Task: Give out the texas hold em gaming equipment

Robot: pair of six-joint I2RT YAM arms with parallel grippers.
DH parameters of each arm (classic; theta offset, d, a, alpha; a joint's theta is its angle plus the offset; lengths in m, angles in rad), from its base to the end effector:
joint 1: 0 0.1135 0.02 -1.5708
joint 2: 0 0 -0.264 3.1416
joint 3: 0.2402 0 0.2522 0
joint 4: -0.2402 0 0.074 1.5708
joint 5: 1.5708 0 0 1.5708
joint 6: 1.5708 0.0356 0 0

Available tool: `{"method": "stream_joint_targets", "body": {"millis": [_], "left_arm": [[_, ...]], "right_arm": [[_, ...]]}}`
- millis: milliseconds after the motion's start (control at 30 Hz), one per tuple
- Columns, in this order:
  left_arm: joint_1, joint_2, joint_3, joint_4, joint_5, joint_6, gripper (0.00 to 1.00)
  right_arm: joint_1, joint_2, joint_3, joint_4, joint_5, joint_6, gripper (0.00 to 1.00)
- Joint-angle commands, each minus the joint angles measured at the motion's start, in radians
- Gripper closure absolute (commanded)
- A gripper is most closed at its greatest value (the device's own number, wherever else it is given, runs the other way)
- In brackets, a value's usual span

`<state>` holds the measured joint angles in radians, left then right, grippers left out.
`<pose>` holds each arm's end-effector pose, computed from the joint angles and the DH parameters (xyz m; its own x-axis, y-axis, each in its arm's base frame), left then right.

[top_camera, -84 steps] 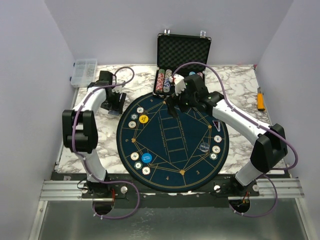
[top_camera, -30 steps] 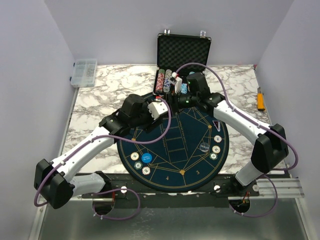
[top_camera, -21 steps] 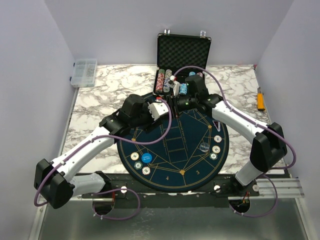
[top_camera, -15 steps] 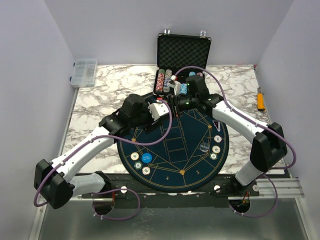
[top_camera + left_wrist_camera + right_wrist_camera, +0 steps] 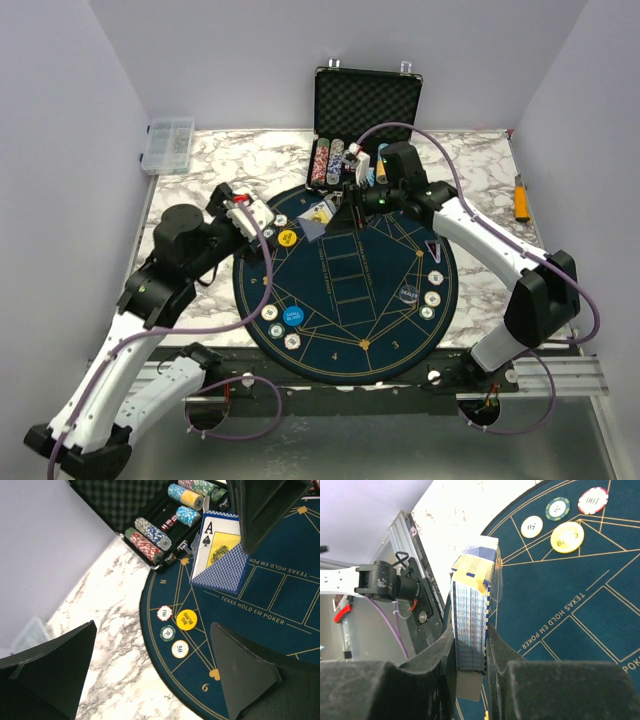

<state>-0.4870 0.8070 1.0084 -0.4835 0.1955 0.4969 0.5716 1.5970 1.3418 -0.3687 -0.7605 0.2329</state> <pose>0.1470 -0.0857 0.3816 0.0812 0.4862 -0.8701 0.6658 0.6232 0.4103 0.2896 0.2154 0.3153 -0.6771 -0.2367 -0.6968 -0.7257 0.3714 0.5791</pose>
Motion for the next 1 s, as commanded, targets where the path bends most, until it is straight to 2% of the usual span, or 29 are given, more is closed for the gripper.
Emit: {"method": "stream_joint_targets", "body": {"millis": [0,200,300,367,467,600,667,700,767,833,967], "left_arm": [[0.011,-0.071,0.027,-0.131,0.0,0.0,0.02],[0.012,-0.118,-0.058,-0.069,0.052,-0.078,0.02],[0.012,-0.161,-0.184,0.033,0.172,-0.01,0.02],[0.011,-0.159,-0.255,0.132,0.186,-0.032,0.02],[0.011,-0.115,-0.272,0.188,0.288,-0.048,0.02],[-0.002,-0.05,-0.277,0.343,0.309,-0.094,0.02],[-0.009,-0.038,-0.275,0.351,0.4,0.014,0.02],[-0.023,-0.044,-0.297,0.405,0.403,0.062,0.02],[-0.066,-0.033,-0.316,0.476,0.365,0.065,0.02],[-0.09,0.006,-0.288,0.474,0.367,0.064,0.02],[-0.102,0.066,-0.231,0.509,0.323,0.062,0.02]], "right_arm": [[-0.006,-0.089,-0.03,0.019,0.05,-0.05,0.99],[-0.006,-0.087,-0.01,-0.02,0.077,-0.085,0.99],[-0.007,-0.089,-0.002,-0.033,0.1,-0.131,0.99],[-0.01,-0.082,-0.001,-0.058,0.113,-0.17,0.99],[-0.022,-0.078,-0.026,-0.054,0.094,-0.175,0.99],[-0.035,-0.102,-0.097,0.038,0.01,-0.084,0.99],[-0.036,-0.074,-0.065,0.008,-0.039,-0.054,0.99],[-0.036,-0.056,-0.051,0.007,-0.057,-0.025,0.99],[-0.035,-0.068,-0.077,0.086,-0.083,0.032,0.99],[-0.035,-0.093,-0.118,0.22,-0.077,0.162,0.99],[-0.034,-0.099,-0.091,0.196,-0.09,0.178,0.99]]}}
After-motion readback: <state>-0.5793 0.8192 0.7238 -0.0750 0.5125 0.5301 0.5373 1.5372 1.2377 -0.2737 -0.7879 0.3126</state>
